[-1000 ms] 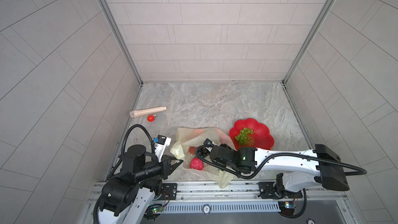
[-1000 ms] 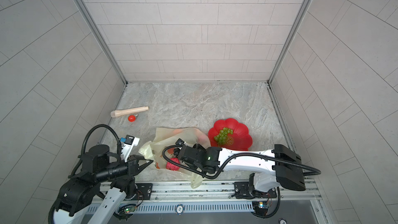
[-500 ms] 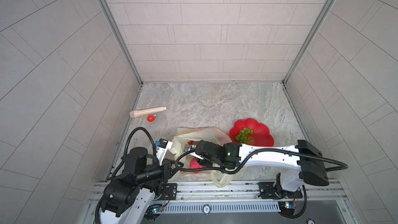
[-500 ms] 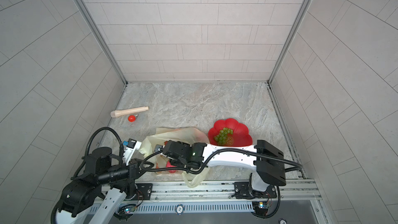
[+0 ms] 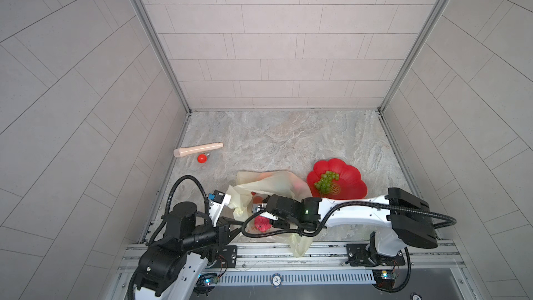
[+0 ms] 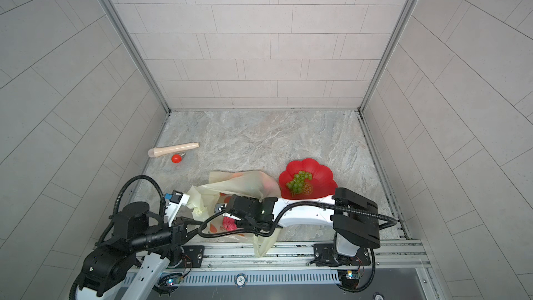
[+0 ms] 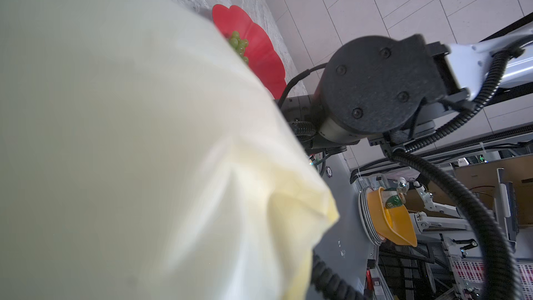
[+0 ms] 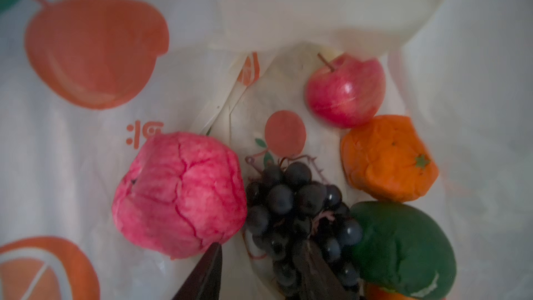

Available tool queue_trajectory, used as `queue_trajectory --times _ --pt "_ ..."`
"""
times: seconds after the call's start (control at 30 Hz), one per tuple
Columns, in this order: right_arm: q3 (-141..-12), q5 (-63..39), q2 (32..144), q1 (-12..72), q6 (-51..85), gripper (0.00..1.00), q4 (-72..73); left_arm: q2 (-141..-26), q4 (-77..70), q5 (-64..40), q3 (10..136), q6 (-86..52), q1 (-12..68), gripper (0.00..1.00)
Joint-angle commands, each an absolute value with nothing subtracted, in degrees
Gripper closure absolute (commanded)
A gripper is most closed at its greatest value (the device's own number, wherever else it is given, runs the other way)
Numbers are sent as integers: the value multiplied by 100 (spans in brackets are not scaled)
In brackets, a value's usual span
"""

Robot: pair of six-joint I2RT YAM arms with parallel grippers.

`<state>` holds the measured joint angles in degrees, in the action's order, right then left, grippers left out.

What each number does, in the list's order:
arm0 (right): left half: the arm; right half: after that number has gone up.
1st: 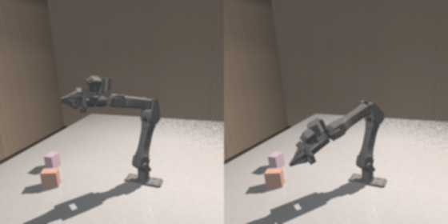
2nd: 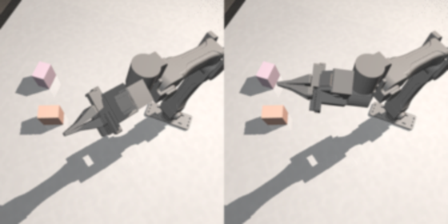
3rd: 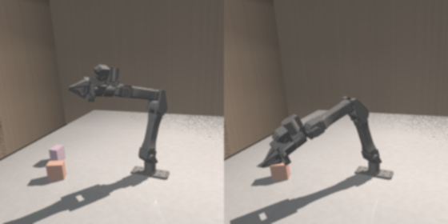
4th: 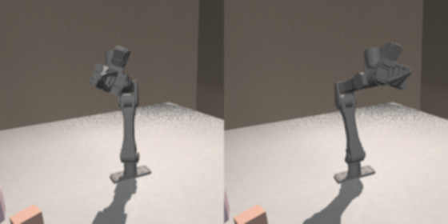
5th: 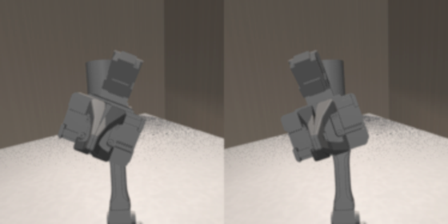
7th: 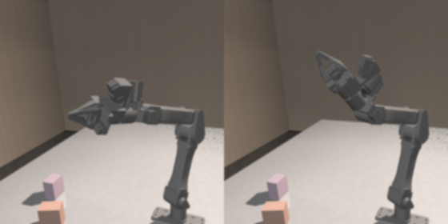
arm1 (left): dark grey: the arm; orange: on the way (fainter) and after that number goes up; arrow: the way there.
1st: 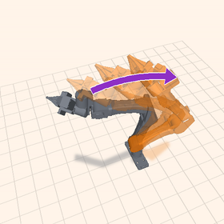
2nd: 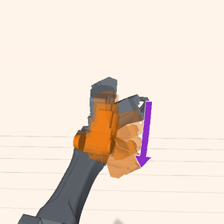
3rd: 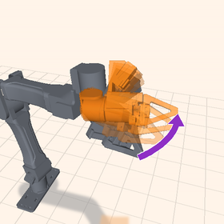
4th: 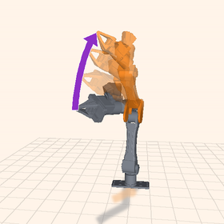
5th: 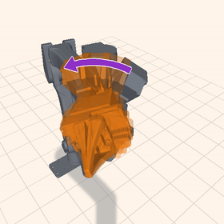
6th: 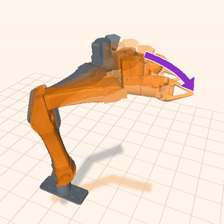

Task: Take fruits out of the plastic bag
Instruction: Take out the fake fruit from the plastic bag.

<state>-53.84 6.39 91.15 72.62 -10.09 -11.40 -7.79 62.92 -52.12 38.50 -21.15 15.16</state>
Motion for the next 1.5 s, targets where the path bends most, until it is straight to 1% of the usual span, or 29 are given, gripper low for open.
queue_trajectory --times 0.0,0.17,0.33,0.47,0.57,0.7,0.93,1.17,1.23,1.37,1.47 --pt "-5129 454 8789 7321 -1063 53 -762 -712 6272 -5287 3749 -1960 1525 95" --pt "-4987 628 8596 7321 -1179 53 -422 -722 6120 -5409 3624 -1961 1523 95" --pt "-5241 780 8804 7279 -1637 53 -188 -597 6100 -5577 3486 -1846 1521 95" --pt "-5714 562 9231 7225 -1972 53 -220 -440 6065 -5506 3437 -1880 1526 95" --pt "-5840 295 9447 7222 -2030 53 -149 -431 6056 -5528 3437 -1862 1529 95" --pt "-5628 278 9513 7219 -1941 53 62 -383 6111 -5477 3406 -1855 1526 95" --pt "-4877 362 9334 7213 -1784 54 387 -291 6231 -5373 3393 -1825 1527 95" --pt "-4788 741 9333 7203 -2044 54 507 -280 6231 -5324 3384 -1828 1529 95" --pt "-4989 738 9381 7048 -1939 54 449 -294 6231 -5300 3387 -1837 1529 95" --pt "-5403 356 9479 6593 -1627 55 267 -334 6231 -5295 3384 -1837 1520 95" --pt "-5563 97 9621 6428 -1732 56 135 -343 6231 -5276 3384 -1844 1524 95"
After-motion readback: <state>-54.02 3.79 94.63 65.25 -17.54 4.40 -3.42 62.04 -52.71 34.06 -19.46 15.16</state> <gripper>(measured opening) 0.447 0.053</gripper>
